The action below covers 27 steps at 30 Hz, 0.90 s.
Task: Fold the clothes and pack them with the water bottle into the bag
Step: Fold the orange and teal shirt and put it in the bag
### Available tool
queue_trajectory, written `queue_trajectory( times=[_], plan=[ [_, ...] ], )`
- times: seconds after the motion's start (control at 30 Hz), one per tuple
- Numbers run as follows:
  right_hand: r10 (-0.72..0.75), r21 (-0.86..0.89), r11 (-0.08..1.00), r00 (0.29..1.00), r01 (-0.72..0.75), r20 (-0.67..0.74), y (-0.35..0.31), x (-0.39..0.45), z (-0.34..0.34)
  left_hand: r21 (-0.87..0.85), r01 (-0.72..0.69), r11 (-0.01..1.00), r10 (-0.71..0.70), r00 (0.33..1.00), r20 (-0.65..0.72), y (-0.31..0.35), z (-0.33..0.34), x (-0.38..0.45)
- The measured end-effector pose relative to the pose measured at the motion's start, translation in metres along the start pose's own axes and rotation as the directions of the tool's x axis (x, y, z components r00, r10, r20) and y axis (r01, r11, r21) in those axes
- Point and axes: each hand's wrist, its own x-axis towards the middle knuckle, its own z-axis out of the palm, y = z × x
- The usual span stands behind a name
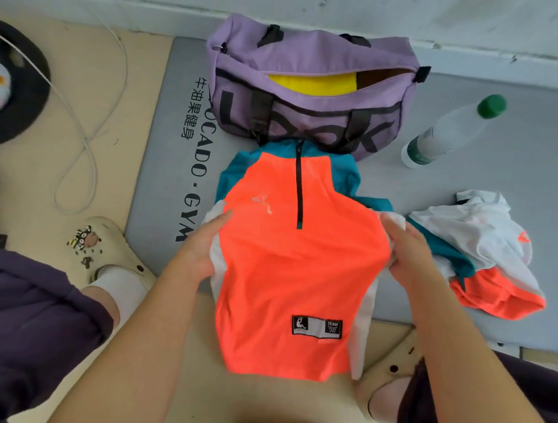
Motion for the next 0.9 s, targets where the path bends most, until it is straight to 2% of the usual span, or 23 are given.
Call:
queue_trajectory(
  times=[0.07, 0.13, 0.2, 0.33, 0.43, 0.5, 0.57, 0.67, 0.73, 0.8, 0.9],
  plan=[
    [-0.025, 0.064, 0.998, 0.998, 0.029, -0.066, -0.020, 0.003, -0.011, -0.041, -0.065, 0.997, 0.067, 0.995, 0.068, 0.017, 0.001, -0.003],
    [-0.012, 0.061, 0.998, 0.994, 0.018, -0.104, -0.033, 0.005, -0.019, 0.056, -0.063, 0.996, 0.062, 0.998, 0.008, 0.027, -0.001, -0.004],
    [0.014, -0.066, 0.998, 0.994, -0.021, -0.105, -0.033, 0.006, -0.023, 0.218, -0.059, 0.974, 0.077, 0.994, -0.072, 0.024, -0.010, 0.001],
    [0.127, -0.336, 0.933, 0.991, -0.129, -0.029, -0.008, 0.005, -0.032, 0.328, 0.055, 0.943, -0.041, 0.998, -0.050, 0.010, -0.022, 0.001],
    [0.179, -0.372, 0.911, 0.983, -0.176, -0.026, 0.005, -0.002, -0.031, 0.373, 0.088, 0.924, -0.082, 0.996, -0.031, -0.001, -0.027, 0.001],
    [0.163, -0.309, 0.939, 0.987, -0.152, 0.009, 0.005, -0.002, -0.030, 0.362, 0.032, 0.932, -0.011, 0.998, -0.059, -0.002, -0.028, 0.004],
    [0.101, -0.200, 0.976, 0.992, -0.084, 0.073, -0.004, 0.000, -0.028, 0.297, -0.061, 0.953, 0.111, 0.982, -0.153, 0.004, -0.029, 0.008],
    [-0.016, -0.051, 0.999, 0.999, 0.014, -0.039, -0.029, 0.003, -0.023, 0.180, -0.229, 0.957, 0.283, 0.874, -0.394, 0.025, -0.025, 0.009],
    [-0.088, -0.093, 0.993, 0.991, 0.078, -0.105, -0.040, 0.006, -0.021, 0.272, -0.268, 0.924, 0.369, 0.809, -0.457, 0.035, -0.022, 0.007],
    [-0.175, -0.179, 0.971, 0.981, 0.159, -0.081, -0.044, 0.007, -0.018, 0.341, -0.276, 0.899, 0.404, 0.824, -0.398, 0.040, -0.016, 0.002],
    [-0.252, -0.237, 0.945, 0.964, 0.227, -0.081, -0.049, 0.008, -0.016, 0.421, -0.239, 0.875, 0.340, 0.922, -0.183, 0.043, -0.011, -0.001]
  ],
)
